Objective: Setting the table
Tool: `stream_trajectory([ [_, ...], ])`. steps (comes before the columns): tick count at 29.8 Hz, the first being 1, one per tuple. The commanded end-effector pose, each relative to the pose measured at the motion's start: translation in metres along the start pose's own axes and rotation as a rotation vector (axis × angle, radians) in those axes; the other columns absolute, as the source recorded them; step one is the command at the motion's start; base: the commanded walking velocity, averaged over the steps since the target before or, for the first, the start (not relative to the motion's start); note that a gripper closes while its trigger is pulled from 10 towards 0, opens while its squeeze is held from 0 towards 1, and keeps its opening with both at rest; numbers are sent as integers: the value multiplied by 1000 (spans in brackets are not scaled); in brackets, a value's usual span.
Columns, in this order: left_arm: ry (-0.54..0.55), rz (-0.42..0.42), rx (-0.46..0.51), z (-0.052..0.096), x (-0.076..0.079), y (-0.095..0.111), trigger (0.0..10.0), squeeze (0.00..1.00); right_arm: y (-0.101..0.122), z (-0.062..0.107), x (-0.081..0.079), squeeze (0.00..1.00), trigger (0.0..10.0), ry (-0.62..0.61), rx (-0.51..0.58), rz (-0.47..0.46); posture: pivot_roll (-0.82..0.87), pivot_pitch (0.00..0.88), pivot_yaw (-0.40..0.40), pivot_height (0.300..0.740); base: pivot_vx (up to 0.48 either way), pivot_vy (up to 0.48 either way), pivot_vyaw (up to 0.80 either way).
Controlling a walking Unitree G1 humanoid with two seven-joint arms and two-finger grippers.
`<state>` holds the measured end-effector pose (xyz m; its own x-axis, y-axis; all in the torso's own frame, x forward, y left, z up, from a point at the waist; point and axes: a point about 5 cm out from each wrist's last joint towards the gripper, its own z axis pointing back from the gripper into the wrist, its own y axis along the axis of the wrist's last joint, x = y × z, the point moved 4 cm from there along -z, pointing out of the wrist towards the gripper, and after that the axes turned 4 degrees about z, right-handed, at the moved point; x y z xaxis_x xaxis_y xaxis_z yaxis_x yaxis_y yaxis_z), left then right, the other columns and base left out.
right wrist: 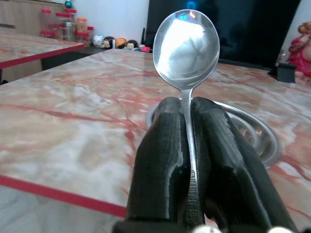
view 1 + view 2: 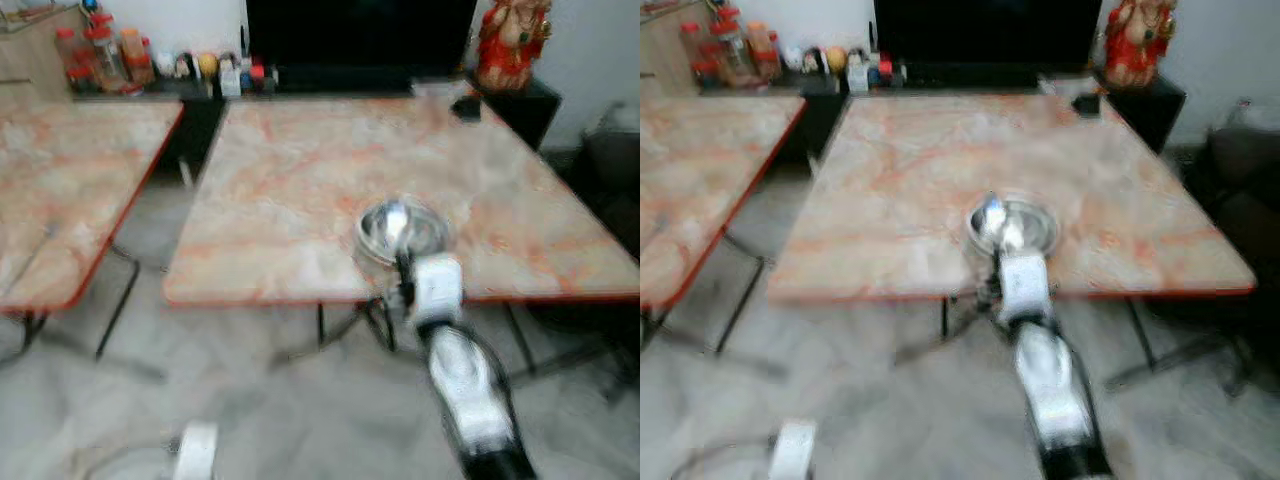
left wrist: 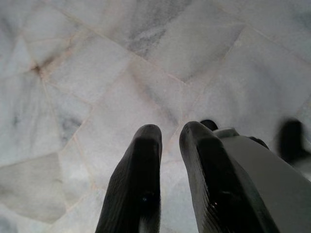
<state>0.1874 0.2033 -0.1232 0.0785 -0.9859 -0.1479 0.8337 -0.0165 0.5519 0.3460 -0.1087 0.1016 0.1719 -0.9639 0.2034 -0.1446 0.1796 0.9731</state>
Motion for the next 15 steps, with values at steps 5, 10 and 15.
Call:
stream_trajectory([
  [5,-23,-25,0,0,6,1,10000,0,3,-1,10,0,10000,-24,9,17,-114,0,38,740,0,-480,0],
  [10,-27,-17,0,0,7,1,10000,0,1,0,10,0,10000,-21,6,17,-114,0,37,740,0,-186,0],
  [15,-31,13,19,0,8,5,10000,0,0,-1,9,0,10000,-19,1,19,-114,0,36,740,0,0,0],
])
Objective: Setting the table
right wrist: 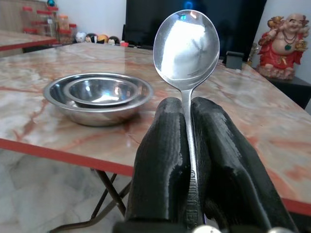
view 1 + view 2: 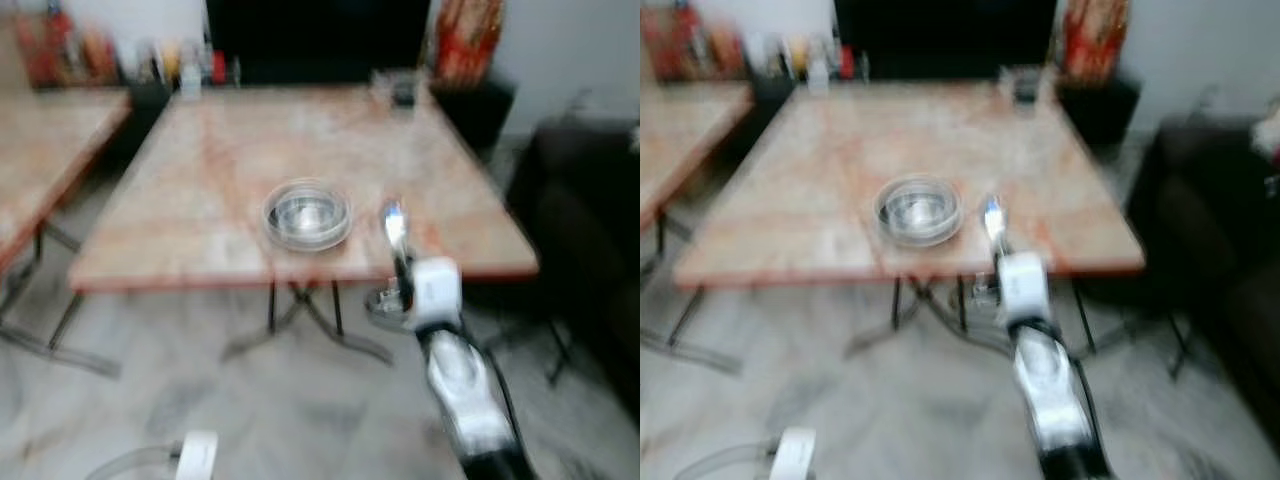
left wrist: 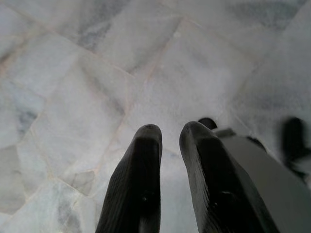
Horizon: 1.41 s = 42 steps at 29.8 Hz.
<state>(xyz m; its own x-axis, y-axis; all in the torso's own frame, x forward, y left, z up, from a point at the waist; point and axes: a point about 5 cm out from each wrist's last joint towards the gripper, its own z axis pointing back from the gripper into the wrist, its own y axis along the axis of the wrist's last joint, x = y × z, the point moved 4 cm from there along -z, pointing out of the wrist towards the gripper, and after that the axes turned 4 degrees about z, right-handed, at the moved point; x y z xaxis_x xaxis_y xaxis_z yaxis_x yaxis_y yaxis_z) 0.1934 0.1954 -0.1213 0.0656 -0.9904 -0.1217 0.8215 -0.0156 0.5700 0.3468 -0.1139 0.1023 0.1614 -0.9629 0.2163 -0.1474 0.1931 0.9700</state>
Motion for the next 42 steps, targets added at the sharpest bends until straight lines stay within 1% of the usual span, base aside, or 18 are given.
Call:
stream_trajectory([
  [1,-2,10,-2,0,0,-2,10000,0,1,-1,4,0,10000,-10,0,5,-114,0,36,740,0,0,0],
  [8,5,17,4,0,-1,0,10000,0,0,-2,3,0,10000,-5,-1,2,-115,0,34,740,0,0,0],
  [16,16,23,13,-1,-5,5,10000,0,1,-3,1,0,10000,0,2,-3,-113,0,37,740,280,0,0],
  [22,20,30,17,-1,-6,7,10000,0,-3,-3,-3,0,10000,10,-19,39,-110,0,41,740,300,0,152],
  [24,20,31,21,-2,-5,9,10000,0,-3,-3,-1,0,10000,-7,-21,3,-104,0,41,740,304,0,0],
  [27,20,31,21,-2,-6,9,10000,0,-3,-4,-2,0,10000,1,-23,16,-100,0,42,740,306,0,0],
  [42,28,31,12,-1,-9,5,10000,0,-7,-3,-1,0,10000,-15,-39,0,-96,0,47,740,310,0,0],
])
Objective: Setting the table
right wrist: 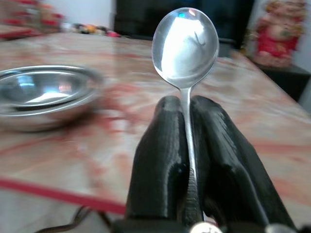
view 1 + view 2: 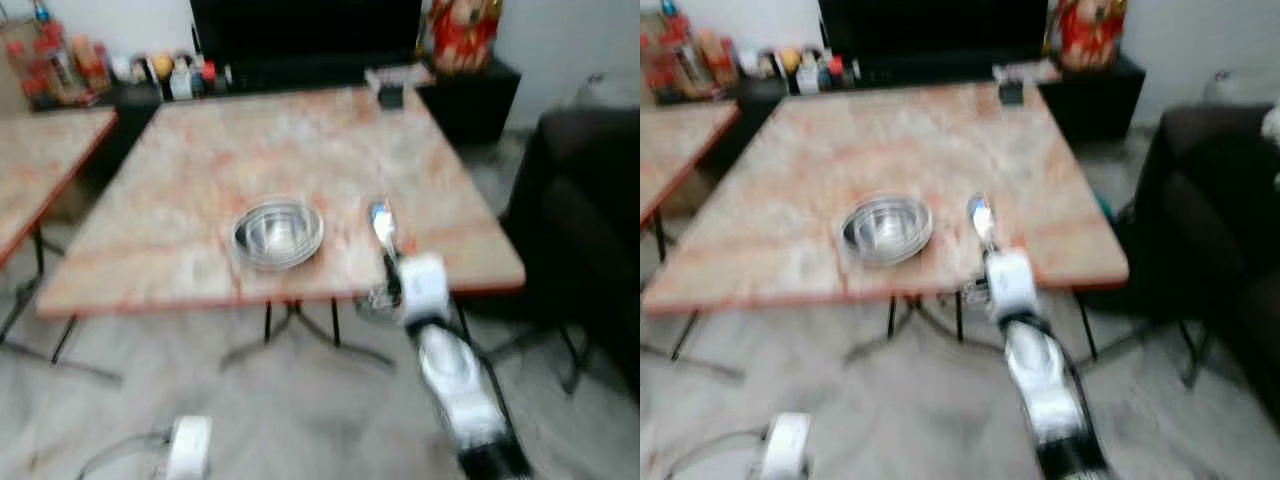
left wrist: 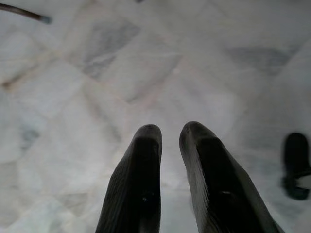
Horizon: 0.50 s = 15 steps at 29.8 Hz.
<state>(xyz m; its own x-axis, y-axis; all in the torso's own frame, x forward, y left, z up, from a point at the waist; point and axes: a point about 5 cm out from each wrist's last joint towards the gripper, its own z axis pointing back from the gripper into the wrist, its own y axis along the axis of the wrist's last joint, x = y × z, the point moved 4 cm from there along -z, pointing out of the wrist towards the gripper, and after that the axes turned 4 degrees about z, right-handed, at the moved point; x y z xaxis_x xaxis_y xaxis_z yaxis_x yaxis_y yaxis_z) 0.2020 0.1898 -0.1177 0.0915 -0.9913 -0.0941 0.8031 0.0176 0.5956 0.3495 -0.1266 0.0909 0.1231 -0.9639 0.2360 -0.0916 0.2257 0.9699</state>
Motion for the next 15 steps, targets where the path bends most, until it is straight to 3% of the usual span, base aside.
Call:
stream_trajectory([
  [1,36,-7,-14,1,-15,-4,10000,0,7,-3,-11,0,10000,22,21,-23,-96,0,47,740,315,0,0],
  [15,33,-10,-9,0,-14,-2,10000,0,6,-3,-10,0,10000,14,17,-27,-98,0,47,740,314,0,0],
])
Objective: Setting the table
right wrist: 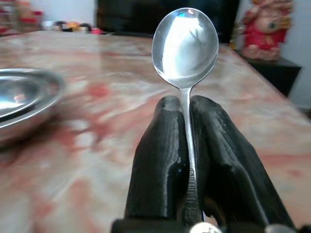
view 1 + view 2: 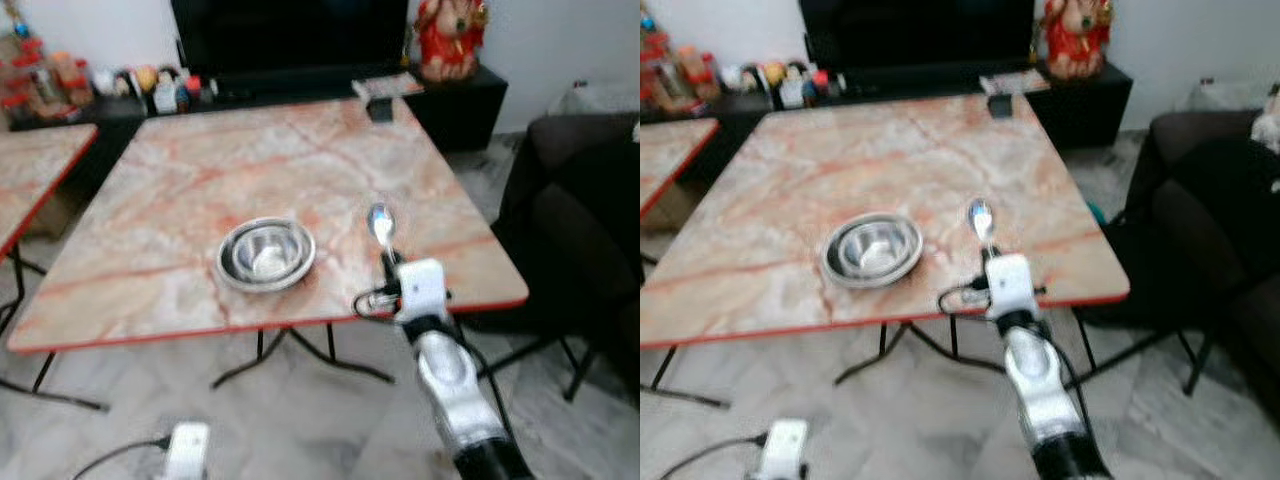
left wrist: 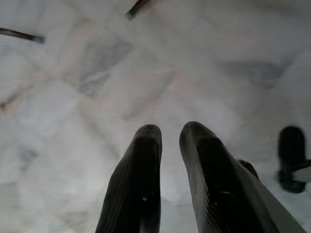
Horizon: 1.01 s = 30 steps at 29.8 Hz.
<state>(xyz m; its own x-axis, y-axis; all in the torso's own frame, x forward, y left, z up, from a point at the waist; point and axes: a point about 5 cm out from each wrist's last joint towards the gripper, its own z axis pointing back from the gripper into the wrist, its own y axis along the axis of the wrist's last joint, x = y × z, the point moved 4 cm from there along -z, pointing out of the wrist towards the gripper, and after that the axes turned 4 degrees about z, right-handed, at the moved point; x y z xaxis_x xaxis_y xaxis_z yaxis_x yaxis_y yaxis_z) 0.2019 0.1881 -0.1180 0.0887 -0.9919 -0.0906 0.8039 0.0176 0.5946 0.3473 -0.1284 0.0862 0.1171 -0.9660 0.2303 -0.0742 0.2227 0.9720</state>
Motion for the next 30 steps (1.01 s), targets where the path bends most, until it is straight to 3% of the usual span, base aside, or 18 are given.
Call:
stream_trajectory([
  [1,38,-9,-8,0,-16,-2,10000,0,11,-5,-11,0,10000,22,33,-21,-97,0,47,740,319,0,0],
  [24,43,-15,-11,0,-20,-2,10000,0,8,-6,-14,0,10000,15,16,-46,-92,0,53,740,314,0,0],
  [30,38,-20,-19,1,-20,-4,10000,0,-3,-5,-16,0,10000,5,-37,-60,-86,0,57,740,0,0,0],
])
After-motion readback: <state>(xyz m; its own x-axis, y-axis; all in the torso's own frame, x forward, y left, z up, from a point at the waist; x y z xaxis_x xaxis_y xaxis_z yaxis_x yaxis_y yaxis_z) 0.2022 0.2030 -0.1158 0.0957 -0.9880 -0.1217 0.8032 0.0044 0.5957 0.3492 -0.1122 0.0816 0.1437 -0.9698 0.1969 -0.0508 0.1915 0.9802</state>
